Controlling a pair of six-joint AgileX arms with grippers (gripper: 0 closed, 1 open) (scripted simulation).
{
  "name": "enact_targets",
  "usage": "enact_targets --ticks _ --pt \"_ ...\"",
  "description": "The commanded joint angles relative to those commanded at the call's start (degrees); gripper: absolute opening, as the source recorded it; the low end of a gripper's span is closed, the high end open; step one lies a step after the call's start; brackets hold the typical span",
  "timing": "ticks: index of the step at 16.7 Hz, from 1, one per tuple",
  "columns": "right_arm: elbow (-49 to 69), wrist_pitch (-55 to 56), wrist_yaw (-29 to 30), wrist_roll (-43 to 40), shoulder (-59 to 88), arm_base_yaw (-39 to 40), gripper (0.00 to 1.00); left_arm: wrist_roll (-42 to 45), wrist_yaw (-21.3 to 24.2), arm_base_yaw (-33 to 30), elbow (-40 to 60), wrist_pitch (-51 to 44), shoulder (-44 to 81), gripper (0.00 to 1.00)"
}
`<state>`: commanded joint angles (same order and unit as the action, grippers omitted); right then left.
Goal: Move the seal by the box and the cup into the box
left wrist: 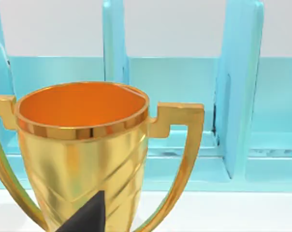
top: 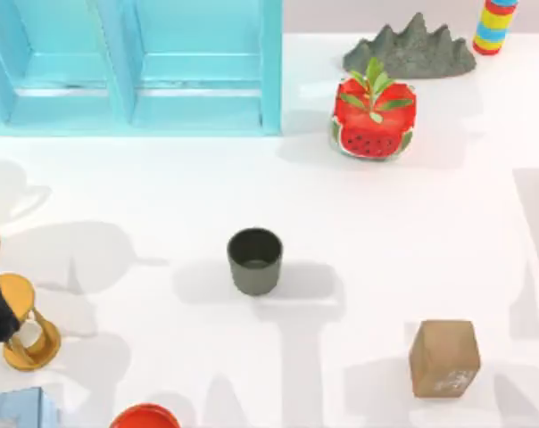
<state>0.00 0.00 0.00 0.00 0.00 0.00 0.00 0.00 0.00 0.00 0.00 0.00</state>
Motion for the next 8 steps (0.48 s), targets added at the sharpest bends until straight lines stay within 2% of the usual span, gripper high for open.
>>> enact_targets --ticks 4,8 --pt "1.27 -1.26 0.03 1.03 1.73 0.98 1.0 0.0 0.0 0.0 0.0 0.0 0.0 1.0" --pt "9.26 -9.07 0.02 6.03 11.92 5.88 1.0 0.0 0.0 0.0 0.0 0.0 0.0 1.0"
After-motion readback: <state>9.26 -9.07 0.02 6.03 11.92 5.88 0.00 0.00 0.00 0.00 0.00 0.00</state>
